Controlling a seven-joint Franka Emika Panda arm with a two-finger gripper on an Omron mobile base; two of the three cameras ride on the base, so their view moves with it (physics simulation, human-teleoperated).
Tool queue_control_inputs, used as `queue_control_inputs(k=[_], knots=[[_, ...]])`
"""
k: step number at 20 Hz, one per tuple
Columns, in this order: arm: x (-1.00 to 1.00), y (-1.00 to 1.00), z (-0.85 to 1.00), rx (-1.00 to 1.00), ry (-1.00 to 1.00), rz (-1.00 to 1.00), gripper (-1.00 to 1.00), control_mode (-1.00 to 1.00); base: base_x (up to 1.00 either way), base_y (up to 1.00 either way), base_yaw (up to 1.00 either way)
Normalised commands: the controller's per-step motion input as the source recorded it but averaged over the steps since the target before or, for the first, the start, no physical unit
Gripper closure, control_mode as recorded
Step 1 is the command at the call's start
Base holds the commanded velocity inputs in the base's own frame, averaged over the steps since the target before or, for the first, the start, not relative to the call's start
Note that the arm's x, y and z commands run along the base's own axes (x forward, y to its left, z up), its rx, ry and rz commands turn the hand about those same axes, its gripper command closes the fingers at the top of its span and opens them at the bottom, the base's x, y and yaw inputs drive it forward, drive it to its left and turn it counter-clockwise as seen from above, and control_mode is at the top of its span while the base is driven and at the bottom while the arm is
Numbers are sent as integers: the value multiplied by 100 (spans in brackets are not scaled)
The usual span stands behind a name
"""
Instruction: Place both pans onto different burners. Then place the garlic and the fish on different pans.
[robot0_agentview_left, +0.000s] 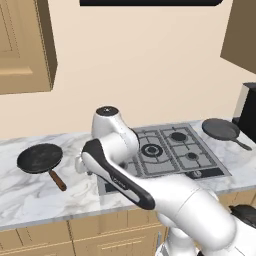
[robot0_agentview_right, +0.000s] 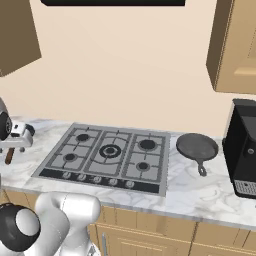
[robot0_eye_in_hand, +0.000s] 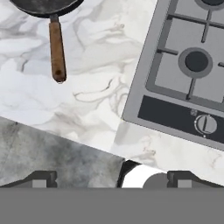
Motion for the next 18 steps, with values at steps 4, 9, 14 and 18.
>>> queue_control_inputs(k=[4, 9, 14, 18], knots=[[17, 50, -18, 0, 4, 0, -100, -100, 0, 0, 0], [26, 48, -15, 0, 4, 0, -100, -100, 0, 0, 0], [29, 43, -13, 0, 4, 1, -100, -100, 0, 0, 0], [18, 28, -11, 0, 4, 8, -100, -100, 0, 0, 0]])
